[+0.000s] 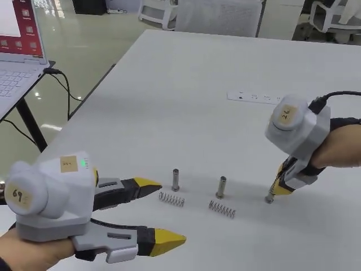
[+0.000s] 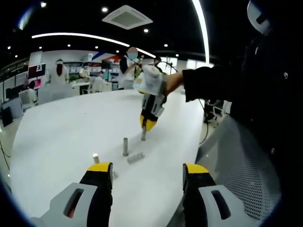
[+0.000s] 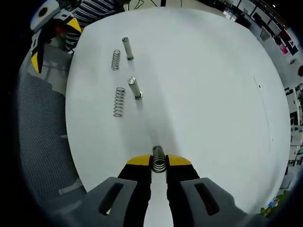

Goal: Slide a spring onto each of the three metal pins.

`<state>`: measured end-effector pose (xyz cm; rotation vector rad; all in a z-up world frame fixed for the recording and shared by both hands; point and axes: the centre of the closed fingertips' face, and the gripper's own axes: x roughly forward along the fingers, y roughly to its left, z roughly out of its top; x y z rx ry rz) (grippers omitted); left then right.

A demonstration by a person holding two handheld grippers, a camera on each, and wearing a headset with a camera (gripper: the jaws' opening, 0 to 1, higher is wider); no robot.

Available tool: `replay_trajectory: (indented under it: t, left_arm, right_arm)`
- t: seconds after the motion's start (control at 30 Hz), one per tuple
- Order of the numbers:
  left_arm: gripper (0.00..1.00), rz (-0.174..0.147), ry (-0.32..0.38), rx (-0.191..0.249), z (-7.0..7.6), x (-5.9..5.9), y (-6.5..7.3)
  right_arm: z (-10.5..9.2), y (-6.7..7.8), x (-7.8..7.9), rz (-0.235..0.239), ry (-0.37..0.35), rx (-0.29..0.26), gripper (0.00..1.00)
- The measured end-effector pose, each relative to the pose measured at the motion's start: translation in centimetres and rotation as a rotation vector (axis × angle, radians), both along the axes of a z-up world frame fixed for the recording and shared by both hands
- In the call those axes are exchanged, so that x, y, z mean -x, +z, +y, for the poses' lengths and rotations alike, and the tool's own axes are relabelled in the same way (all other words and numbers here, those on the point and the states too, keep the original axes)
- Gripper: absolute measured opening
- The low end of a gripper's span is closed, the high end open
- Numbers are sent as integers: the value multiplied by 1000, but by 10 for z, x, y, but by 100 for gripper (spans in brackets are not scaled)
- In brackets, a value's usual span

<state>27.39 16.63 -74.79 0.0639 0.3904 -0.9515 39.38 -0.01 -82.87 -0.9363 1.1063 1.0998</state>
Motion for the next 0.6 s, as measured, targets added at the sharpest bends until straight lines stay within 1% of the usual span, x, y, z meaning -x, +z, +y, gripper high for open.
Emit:
replay_trajectory:
  t: [0.2,0.6]
  left_arm:
    - [54,0,3,-2,1,-1,-1]
    - [54,7,4,-6,1,-1,-3]
  right_arm:
    - [1,-8,-1,4,-5,-2,8]
    - [1,-21,-5,-10,1,8,8]
